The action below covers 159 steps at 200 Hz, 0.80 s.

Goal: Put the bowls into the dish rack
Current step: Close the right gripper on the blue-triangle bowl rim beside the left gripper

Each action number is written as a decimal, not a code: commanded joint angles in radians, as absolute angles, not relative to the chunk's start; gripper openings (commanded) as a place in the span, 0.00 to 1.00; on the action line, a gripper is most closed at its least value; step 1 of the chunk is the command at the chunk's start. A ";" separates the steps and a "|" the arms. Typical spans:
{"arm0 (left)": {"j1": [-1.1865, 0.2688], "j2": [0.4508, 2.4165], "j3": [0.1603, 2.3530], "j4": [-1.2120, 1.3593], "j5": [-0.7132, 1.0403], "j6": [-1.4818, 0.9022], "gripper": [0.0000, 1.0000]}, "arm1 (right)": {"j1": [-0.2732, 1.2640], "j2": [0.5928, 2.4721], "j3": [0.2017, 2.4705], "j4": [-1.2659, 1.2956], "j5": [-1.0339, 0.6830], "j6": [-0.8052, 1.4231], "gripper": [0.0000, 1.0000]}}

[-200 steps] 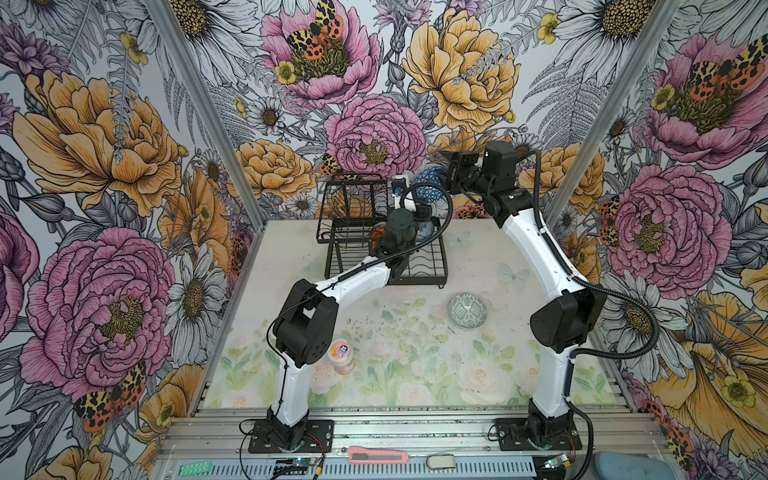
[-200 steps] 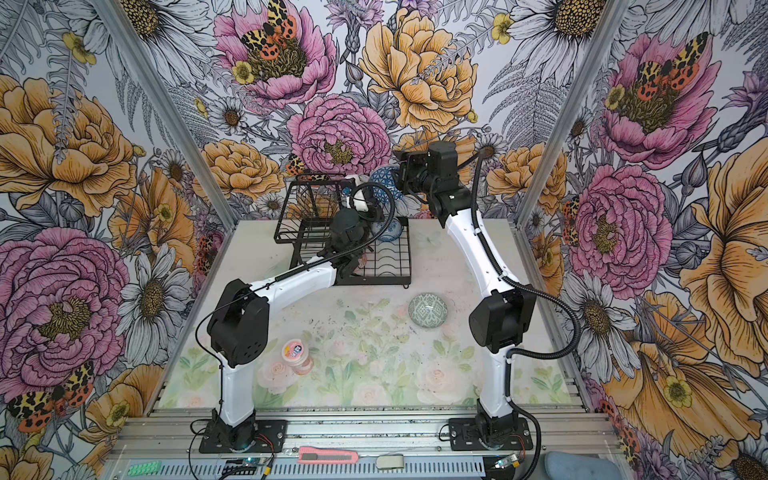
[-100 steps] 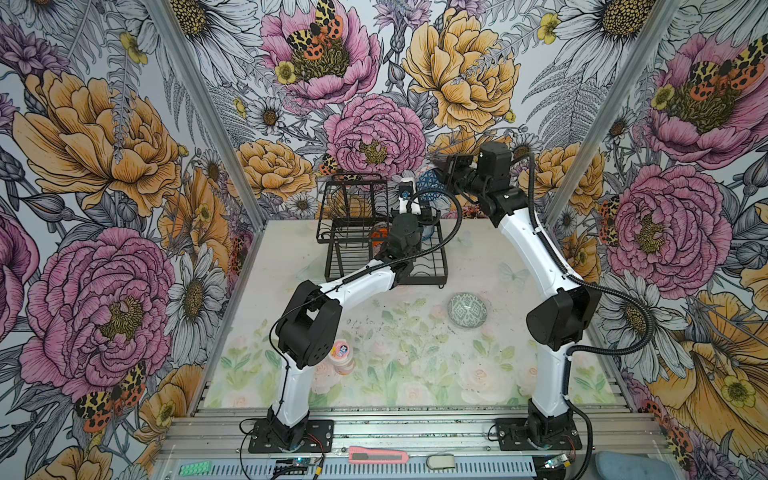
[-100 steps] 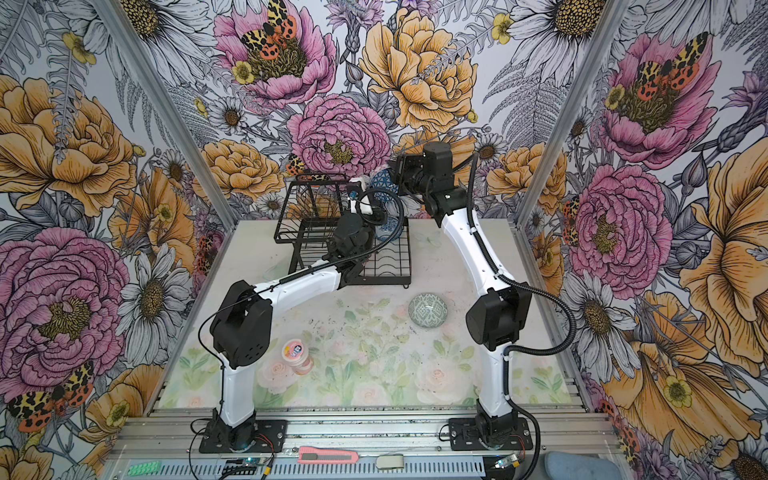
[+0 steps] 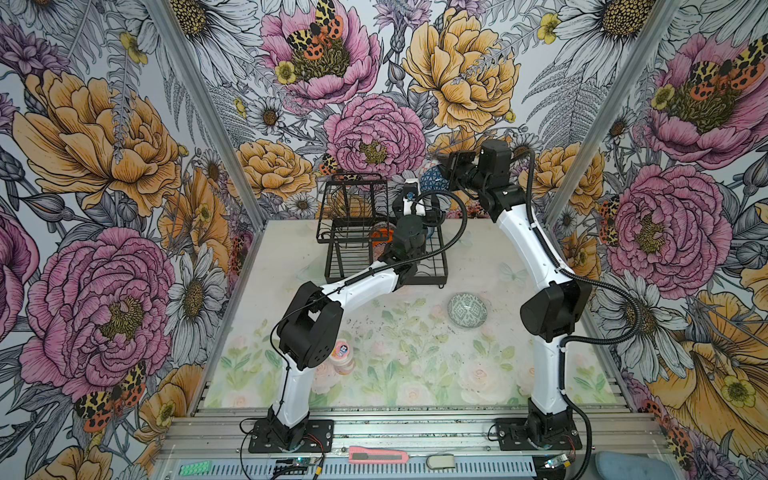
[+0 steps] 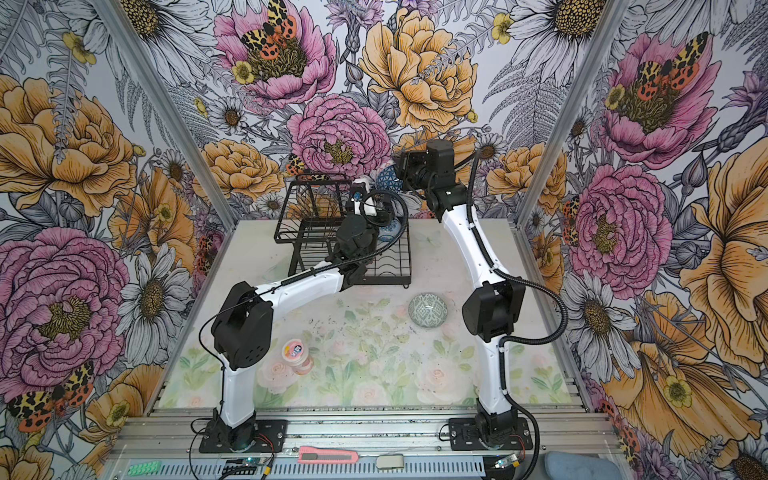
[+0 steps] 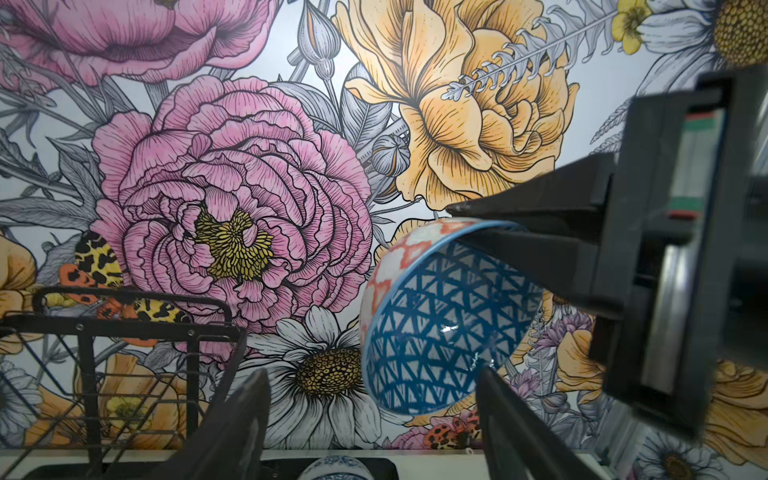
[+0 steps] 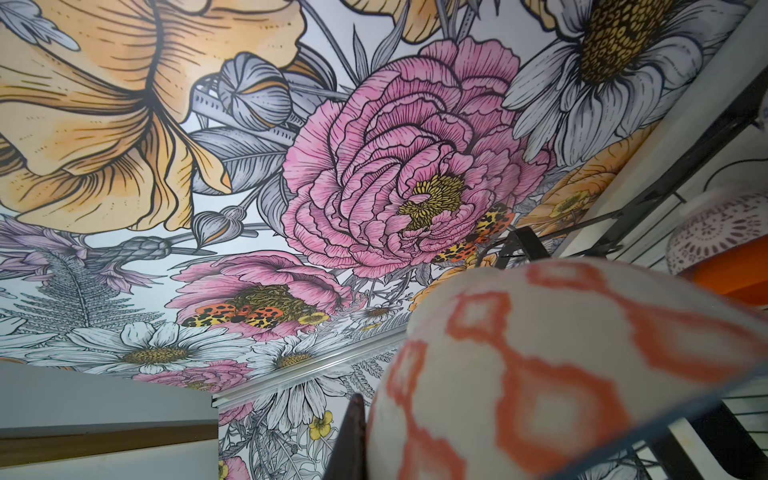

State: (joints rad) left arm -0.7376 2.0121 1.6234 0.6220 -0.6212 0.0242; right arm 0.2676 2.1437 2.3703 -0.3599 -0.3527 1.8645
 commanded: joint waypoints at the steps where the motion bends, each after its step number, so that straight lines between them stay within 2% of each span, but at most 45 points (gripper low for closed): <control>1: -0.737 1.979 1.647 0.577 -0.650 0.009 0.98 | 0.247 2.148 2.443 -0.285 -0.362 1.833 0.00; 33: -0.722 1.939 1.659 0.422 -0.619 -0.079 0.99 | 0.195 2.145 2.446 -0.282 -0.383 1.792 0.00; 100: -0.705 1.881 1.853 -0.147 -0.445 -0.169 0.99 | 0.138 2.084 2.339 -0.282 -0.478 1.587 0.00; 159: -0.607 1.793 1.918 -0.434 -0.121 -0.152 0.99 | 0.176 2.000 2.177 -0.279 -0.445 1.307 0.00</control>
